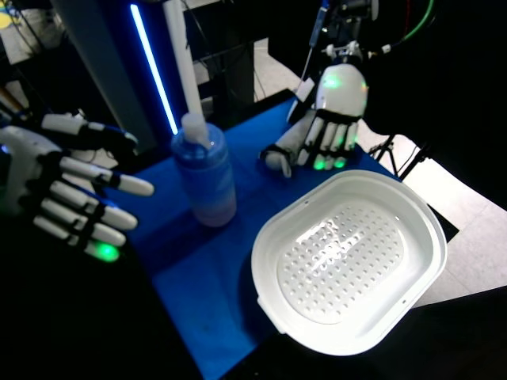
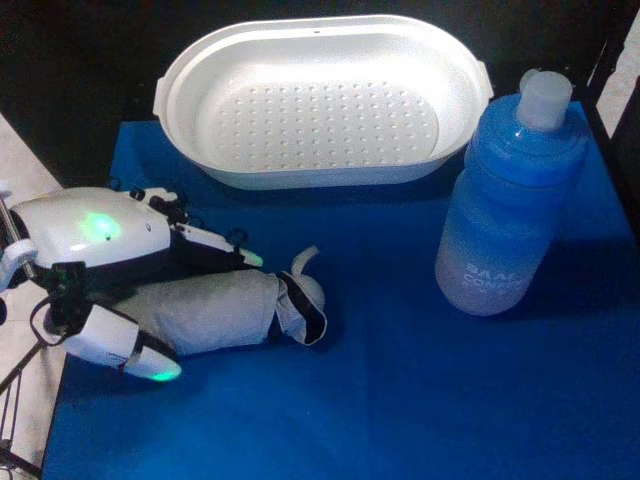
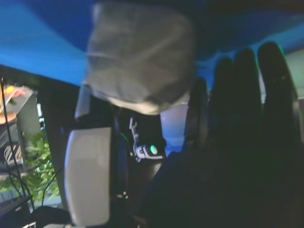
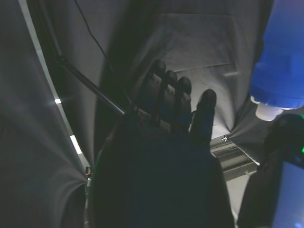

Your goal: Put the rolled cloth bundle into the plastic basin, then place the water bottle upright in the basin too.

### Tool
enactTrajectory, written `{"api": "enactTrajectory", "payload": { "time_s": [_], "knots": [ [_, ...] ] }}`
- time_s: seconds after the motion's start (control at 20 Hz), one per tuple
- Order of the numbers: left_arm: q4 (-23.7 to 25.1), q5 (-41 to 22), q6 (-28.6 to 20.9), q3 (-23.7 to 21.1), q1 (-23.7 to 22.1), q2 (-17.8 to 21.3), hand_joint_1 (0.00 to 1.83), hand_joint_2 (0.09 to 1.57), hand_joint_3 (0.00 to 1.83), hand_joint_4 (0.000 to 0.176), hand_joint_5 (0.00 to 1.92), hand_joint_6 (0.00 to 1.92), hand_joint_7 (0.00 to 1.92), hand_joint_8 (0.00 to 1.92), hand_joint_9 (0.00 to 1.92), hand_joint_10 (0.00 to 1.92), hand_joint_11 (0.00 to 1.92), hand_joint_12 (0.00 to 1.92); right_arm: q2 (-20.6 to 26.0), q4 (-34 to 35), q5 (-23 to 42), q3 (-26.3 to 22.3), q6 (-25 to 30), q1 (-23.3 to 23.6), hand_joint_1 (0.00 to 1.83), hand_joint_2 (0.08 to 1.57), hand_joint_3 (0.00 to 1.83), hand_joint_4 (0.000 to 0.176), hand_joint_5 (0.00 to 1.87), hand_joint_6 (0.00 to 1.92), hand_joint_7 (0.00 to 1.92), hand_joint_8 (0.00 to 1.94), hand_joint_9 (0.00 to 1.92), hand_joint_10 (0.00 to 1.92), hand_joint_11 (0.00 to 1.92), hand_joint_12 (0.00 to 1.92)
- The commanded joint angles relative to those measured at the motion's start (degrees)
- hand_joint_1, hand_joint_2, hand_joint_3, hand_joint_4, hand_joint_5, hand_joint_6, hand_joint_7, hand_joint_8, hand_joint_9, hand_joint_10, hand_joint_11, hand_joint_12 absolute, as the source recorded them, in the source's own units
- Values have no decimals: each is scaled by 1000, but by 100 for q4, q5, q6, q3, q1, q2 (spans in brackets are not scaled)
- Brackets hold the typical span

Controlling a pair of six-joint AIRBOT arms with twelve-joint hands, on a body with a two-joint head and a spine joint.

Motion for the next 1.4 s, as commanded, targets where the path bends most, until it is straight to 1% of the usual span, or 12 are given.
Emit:
{"api": "enactTrajectory", "payload": {
  "time_s": [0.0,0.05,0.1,0.15,0.2,0.35,0.55,0.65,0.8,0.95,1.15,1.35],
  "knots": [
    [-90,-349,16,19,-34,-44,1148,1284,5,0,634,1261,695,1588,337,1600,9,1896,-4,26,701,29,50,57,434,1193,0,144,209,2,158,2,106,3,122,8],
    [-132,-389,15,26,-34,-44,1135,1314,2,0,592,1358,655,1691,322,1667,12,1916,-8,26,701,29,50,57,433,1193,0,144,210,3,160,3,107,3,123,8],
    [-195,-454,15,35,-35,-42,1022,1356,2,0,547,1634,318,1881,340,1916,162,1921,-11,26,701,29,50,57,439,1195,0,152,211,2,155,0,103,1,122,7],
    [-310,-552,15,58,-37,-39,1377,1266,0,0,354,1900,337,1919,379,1921,337,1921,-15,26,701,29,50,57,442,1197,1,165,203,0,146,0,96,0,119,5],
    [-448,-704,15,80,-38,-30,1625,1209,0,27,461,1921,499,1921,639,1921,744,1921,-23,26,701,29,50,57,438,1201,3,164,198,0,148,2,99,2,125,7],
    [-748,-1192,23,99,-156,32,1830,1161,0,175,787,1921,1158,1921,1556,1921,1663,1921,-41,26,701,29,50,57,427,1209,3,159,202,1,159,3,115,5,137,9],
    [-818,-1771,29,80,-551,114,1488,1230,5,176,617,1921,1221,1921,1560,1921,1666,1921,-52,26,701,30,50,55,418,1219,4,160,205,0,186,7,136,6,128,2],
    [-829,-2046,31,73,-800,192,1062,1248,1,175,639,1921,1137,1921,1474,1921,1624,1921,-56,26,701,31,50,55,405,1220,1,164,219,5,199,6,154,8,140,6],
    [-850,-2367,98,86,-1178,286,1819,1076,0,170,787,1921,1071,1921,1432,1921,1559,1921,-85,28,701,46,50,55,416,1224,1,162,233,6,217,7,186,13,170,16],
    [-1054,-2329,656,124,-1554,305,1831,1104,0,176,828,1921,1153,1921,1456,1921,1537,1921,-106,31,701,64,50,54,424,1228,1,171,226,1,222,3,190,5,173,13],
    [-1197,-1700,999,650,-2283,-138,1814,1139,3,176,572,1921,834,1921,1162,1921,1298,1921,-173,31,701,120,51,55,394,1227,0,162,236,2,230,2,208,6,198,18],
    [-1509,-1149,1024,1406,-2464,-865,1765,1163,1,148,659,1921,884,1921,1238,1921,1329,1921,-237,28,701,176,51,57,373,1245,5,150,233,2,228,0,223,2,232,21]
  ]
}}
